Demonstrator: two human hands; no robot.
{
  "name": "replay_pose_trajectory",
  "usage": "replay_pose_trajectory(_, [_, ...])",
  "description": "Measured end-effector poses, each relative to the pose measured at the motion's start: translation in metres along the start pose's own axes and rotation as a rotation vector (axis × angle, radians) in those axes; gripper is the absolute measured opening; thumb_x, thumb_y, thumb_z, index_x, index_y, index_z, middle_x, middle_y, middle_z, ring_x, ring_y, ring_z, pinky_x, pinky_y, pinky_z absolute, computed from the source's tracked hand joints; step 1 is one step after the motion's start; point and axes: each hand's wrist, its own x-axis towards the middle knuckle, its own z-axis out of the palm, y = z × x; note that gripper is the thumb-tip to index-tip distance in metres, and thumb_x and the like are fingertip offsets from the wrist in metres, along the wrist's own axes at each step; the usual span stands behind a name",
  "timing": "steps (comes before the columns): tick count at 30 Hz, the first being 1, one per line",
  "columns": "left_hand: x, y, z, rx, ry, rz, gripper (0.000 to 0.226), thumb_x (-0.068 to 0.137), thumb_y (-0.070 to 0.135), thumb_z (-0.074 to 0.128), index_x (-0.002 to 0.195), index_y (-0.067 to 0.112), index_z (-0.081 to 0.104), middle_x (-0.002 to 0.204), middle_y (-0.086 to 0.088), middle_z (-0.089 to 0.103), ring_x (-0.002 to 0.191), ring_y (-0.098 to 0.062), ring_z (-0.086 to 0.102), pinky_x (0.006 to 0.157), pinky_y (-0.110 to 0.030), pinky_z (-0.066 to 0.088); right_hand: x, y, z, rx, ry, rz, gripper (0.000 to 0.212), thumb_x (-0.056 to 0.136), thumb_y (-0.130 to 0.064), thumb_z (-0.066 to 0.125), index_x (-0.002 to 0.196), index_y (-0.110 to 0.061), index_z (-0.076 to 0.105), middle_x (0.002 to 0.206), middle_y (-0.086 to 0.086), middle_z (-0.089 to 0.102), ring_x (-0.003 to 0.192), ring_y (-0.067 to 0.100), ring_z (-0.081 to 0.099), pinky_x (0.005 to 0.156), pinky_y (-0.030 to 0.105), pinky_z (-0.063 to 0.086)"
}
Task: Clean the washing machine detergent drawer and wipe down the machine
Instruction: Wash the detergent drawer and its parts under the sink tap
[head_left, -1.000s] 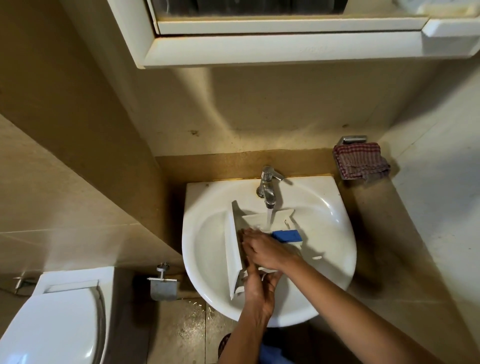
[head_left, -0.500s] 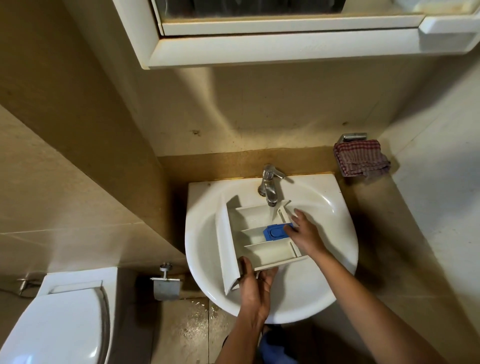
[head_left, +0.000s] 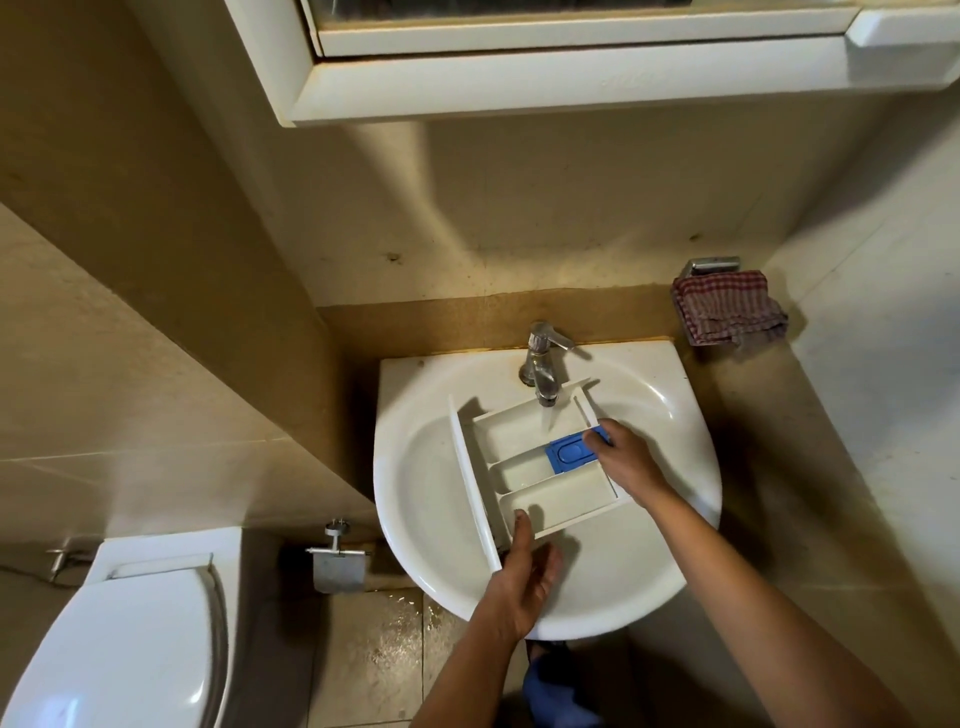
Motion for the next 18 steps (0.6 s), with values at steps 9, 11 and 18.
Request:
replay_pose_trajectory(9, [-0.054,0.018,-0.020,1.006,-0.079,-0.051,0.040,0.087,0.051,0.063,0.079,0.013,0.059,0.073,-0.003,0.059,0.064,-0.012,0.056,0.068,-0.021,0.049,0.008,-0.004,-0.023,-0.035,-0.061,-0.069,0.023,0.092,-0.026,0.056,0.099,-0.005,0.061,0.095,0.020,0.064,0.084,0.031,0.059,0.074,0.036,0.046])
replay_pose_trajectory(11, [-0.063,0.041,-0.022,1.180,0.030,0.075,0.064,0.071,0.078,0.055,0.071,0.014,0.061,0.068,-0.002,0.060,0.061,-0.015,0.055,0.070,-0.024,0.047,0.007,-0.003,-0.026,-0.049,-0.052,-0.065,0.026,0.092,-0.026,0.056,0.098,-0.001,0.059,0.095,0.023,0.063,0.083,0.035,0.057,0.071,0.034,0.043])
replay_pose_trajectory(18, [-0.016,0.089,-0.012,0.832,0.199,0.243,0.132,0.040,0.093,0.062,0.134,0.003,0.044,0.133,-0.021,0.053,0.119,-0.035,0.053,0.103,-0.038,0.042,0.005,-0.003,-0.026,0.070,-0.073,0.011,0.027,0.091,-0.025,0.058,0.102,-0.001,0.060,0.090,0.024,0.059,0.073,0.016,0.047,0.064,0.027,0.036])
